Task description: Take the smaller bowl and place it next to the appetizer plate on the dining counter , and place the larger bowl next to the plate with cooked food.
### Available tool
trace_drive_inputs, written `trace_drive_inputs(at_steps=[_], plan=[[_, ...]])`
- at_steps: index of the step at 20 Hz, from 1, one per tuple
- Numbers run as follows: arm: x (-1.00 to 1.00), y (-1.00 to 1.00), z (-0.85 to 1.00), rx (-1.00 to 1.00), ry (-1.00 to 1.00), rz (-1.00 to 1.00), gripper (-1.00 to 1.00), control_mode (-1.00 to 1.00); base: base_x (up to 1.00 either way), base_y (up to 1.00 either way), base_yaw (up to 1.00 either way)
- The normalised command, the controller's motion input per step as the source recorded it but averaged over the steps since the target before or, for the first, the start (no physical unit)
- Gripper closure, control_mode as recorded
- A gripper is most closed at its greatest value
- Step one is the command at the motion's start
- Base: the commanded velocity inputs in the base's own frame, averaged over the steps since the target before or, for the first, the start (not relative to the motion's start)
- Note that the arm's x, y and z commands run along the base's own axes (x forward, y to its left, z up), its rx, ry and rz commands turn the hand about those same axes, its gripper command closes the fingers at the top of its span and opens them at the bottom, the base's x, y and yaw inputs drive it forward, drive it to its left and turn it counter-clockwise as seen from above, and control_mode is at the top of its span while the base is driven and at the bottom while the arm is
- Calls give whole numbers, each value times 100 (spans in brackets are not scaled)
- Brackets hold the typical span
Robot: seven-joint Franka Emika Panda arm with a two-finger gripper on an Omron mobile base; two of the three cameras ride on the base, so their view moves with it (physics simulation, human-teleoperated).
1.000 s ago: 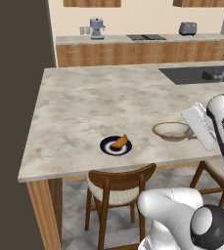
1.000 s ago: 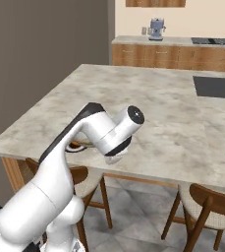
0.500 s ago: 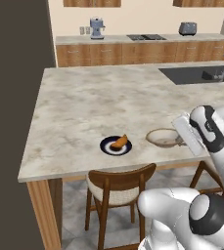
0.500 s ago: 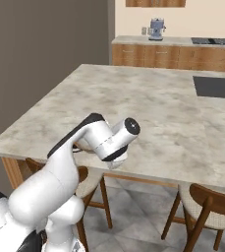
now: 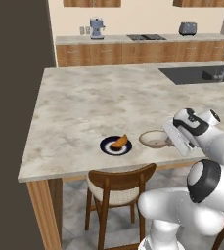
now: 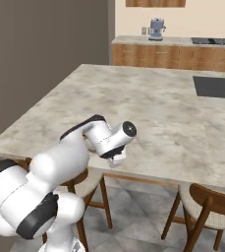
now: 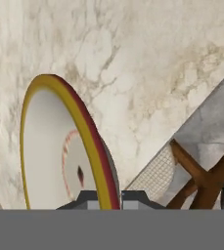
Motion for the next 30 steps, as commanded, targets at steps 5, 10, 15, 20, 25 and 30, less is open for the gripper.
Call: trace_drive_inputs(at_steps=[5, 10, 15, 20, 25, 30], plan=[[61, -1, -29, 0, 3, 0, 100, -100, 0, 0, 0], [54, -15, -39, 0, 4, 0, 100, -100, 0, 0, 0], [42, -19, -45, 0, 6, 0, 100, -100, 0, 0, 0], [50, 0, -34, 0, 6, 0, 100, -100, 0, 0, 0], [34, 4, -40, 0, 0, 0, -100, -100, 0, 0, 0], [-11, 2, 54, -2, -11, 3, -100, -100, 0, 0, 0]])
